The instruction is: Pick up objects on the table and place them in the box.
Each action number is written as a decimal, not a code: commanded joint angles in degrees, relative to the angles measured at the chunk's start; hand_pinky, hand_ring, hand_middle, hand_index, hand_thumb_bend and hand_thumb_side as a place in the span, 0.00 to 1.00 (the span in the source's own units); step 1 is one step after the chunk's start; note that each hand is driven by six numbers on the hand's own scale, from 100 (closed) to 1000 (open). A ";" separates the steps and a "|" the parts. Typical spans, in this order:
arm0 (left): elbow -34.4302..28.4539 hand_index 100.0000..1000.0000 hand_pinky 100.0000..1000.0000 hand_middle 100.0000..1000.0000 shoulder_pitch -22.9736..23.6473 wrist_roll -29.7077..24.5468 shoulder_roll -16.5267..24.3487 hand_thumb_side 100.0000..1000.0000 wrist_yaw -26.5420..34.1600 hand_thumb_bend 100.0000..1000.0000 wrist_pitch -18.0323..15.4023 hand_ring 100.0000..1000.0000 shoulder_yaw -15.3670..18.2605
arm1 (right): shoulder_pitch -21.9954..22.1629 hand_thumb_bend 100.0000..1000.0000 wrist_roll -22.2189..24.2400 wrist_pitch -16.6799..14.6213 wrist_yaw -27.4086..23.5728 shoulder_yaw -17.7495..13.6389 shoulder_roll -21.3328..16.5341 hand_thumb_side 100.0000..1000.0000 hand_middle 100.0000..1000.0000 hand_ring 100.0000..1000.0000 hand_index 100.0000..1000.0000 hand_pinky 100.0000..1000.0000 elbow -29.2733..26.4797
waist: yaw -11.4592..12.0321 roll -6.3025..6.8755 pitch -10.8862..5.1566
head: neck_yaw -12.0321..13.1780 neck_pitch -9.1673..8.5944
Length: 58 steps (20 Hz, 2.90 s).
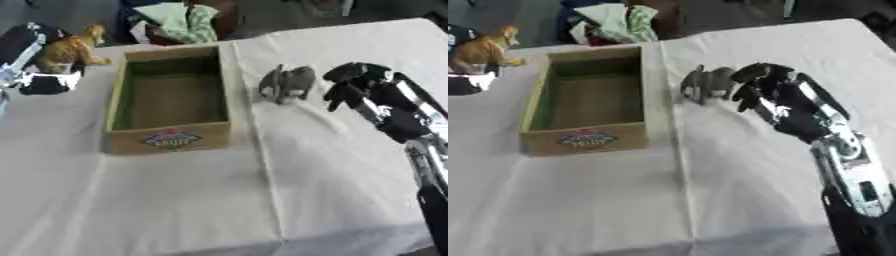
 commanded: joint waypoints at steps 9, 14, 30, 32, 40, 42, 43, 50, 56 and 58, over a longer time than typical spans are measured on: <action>2.98 0.62 0.55 0.38 -2.50 -2.44 -7.14 0.11 -4.13 0.00 -3.28 0.49 -3.45 | -1.01 0.18 0.84 -0.30 -0.71 0.46 -0.54 0.34 0.66 0.55 0.65 0.45 -0.88 | -1.39 -0.70 -0.63 | 1.27 0.02; 4.47 0.63 0.56 0.39 -1.64 -3.18 -8.62 0.11 -4.94 0.00 -4.83 0.51 -4.73 | -1.15 0.18 1.05 -0.34 -0.72 0.59 -0.41 0.34 0.66 0.55 0.65 0.45 -0.86 | -1.41 -0.84 -0.47 | 1.39 0.00; 1.39 0.83 0.68 0.70 0.99 -10.38 -6.20 0.80 -1.12 0.52 -3.60 0.70 -3.84 | -1.01 0.18 0.97 -0.31 -0.63 0.20 -0.34 0.35 0.67 0.55 0.65 0.45 -0.74 | -0.62 -1.10 -0.86 | 0.90 -0.07; -0.34 0.83 0.68 0.71 1.30 -9.49 -5.53 0.84 0.57 0.51 -2.57 0.71 -3.15 | -1.16 0.18 0.92 -0.37 -0.64 0.17 -0.56 0.35 0.67 0.55 0.65 0.45 -0.65 | -0.46 -1.13 -0.94 | 0.73 -0.02; -17.00 0.77 0.53 0.59 7.35 -2.40 -0.91 0.72 23.04 0.01 5.20 0.59 1.74 | -6.05 0.17 0.32 -4.15 -0.97 0.87 -8.19 0.32 0.67 0.56 0.66 0.46 2.26 | 1.76 -1.76 -1.28 | -0.45 0.44; -21.82 0.76 0.51 0.57 10.01 -0.28 0.09 0.70 29.81 0.00 7.88 0.57 3.12 | -7.89 0.19 0.32 -6.02 -0.89 1.34 -11.40 0.31 0.69 0.58 0.68 0.48 4.00 | 2.70 -2.01 -1.37 | -0.65 0.50; -24.30 0.75 0.49 0.56 11.57 0.89 0.52 0.70 32.89 0.00 9.12 0.56 3.89 | -8.85 0.21 0.44 -7.16 -0.58 1.63 -13.10 0.30 0.69 0.59 0.68 0.49 5.23 | 3.18 -2.13 -1.41 | -0.75 0.51; -38.92 0.75 0.48 0.55 23.03 5.72 2.37 0.71 44.52 0.00 13.93 0.54 7.72 | -15.98 0.40 3.57 -18.72 8.64 4.85 -22.01 0.32 0.78 0.74 0.76 0.63 20.17 | 6.50 -2.60 -1.50 | -1.46 -0.15; -44.31 0.74 0.47 0.54 29.70 6.98 0.91 0.74 47.54 0.00 15.29 0.54 9.72 | -23.23 0.37 4.47 -29.01 24.66 5.44 -21.91 0.26 0.83 0.84 0.83 0.73 37.20 | 8.29 -2.52 -1.62 | -1.96 -0.64; -45.04 0.74 0.47 0.54 31.09 7.35 -0.12 0.74 48.50 0.00 15.72 0.54 10.32 | -25.21 0.41 2.36 -31.92 31.28 5.04 -20.98 0.35 0.84 0.84 0.83 0.74 42.02 | 8.66 -2.50 -1.65 | -2.24 -0.70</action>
